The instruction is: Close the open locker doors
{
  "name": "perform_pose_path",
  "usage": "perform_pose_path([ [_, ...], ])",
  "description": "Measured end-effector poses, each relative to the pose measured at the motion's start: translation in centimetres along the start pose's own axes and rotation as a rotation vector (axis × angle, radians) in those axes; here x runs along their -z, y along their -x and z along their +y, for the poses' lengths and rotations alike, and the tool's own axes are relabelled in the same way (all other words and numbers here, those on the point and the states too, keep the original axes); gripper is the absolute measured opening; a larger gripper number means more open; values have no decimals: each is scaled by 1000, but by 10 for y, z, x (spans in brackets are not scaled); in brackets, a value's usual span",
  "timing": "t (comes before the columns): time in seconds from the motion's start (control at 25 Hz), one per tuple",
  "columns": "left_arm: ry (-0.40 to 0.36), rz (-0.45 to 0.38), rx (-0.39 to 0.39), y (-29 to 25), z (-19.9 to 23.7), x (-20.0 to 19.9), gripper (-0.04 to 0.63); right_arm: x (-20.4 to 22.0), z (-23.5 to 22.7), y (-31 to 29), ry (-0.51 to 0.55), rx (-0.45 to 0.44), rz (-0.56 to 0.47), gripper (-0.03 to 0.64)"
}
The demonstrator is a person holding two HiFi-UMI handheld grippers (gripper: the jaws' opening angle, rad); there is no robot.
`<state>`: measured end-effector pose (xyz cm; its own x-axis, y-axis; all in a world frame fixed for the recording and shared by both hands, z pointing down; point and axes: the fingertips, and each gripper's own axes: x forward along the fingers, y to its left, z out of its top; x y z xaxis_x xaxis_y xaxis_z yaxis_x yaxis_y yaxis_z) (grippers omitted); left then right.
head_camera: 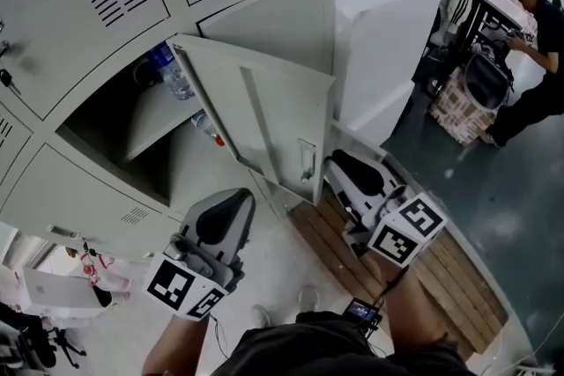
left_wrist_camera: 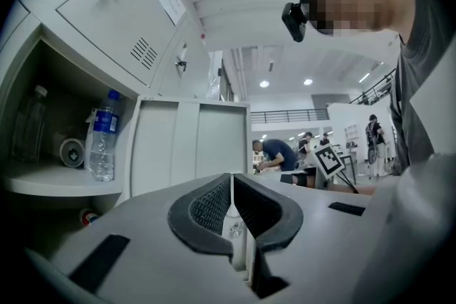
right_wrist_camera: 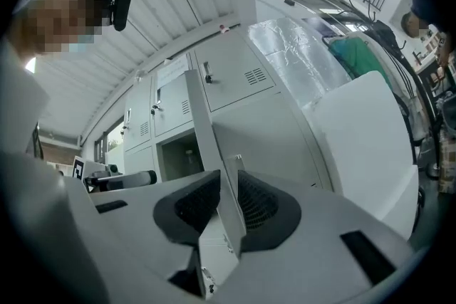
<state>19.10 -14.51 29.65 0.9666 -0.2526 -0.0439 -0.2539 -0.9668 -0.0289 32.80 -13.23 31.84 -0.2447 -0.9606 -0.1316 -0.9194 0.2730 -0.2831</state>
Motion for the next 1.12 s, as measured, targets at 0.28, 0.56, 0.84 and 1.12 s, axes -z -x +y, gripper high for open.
perform_pose_path([
  [0.28,2,2,-18,-7,2,2,9,0,-3,-3,-23,-41,-2,34],
  [0.56,2,3,-34,-6,4,3,9,0,-4,-3,-38,-52,-10,34],
  [0.84,6,-8,-46,9,2,1,9,4,11,-1,-31,-60,3,34],
  [1.12,13,-16,-45,35,-1,0,9,12,39,2,-17,-60,14,34],
])
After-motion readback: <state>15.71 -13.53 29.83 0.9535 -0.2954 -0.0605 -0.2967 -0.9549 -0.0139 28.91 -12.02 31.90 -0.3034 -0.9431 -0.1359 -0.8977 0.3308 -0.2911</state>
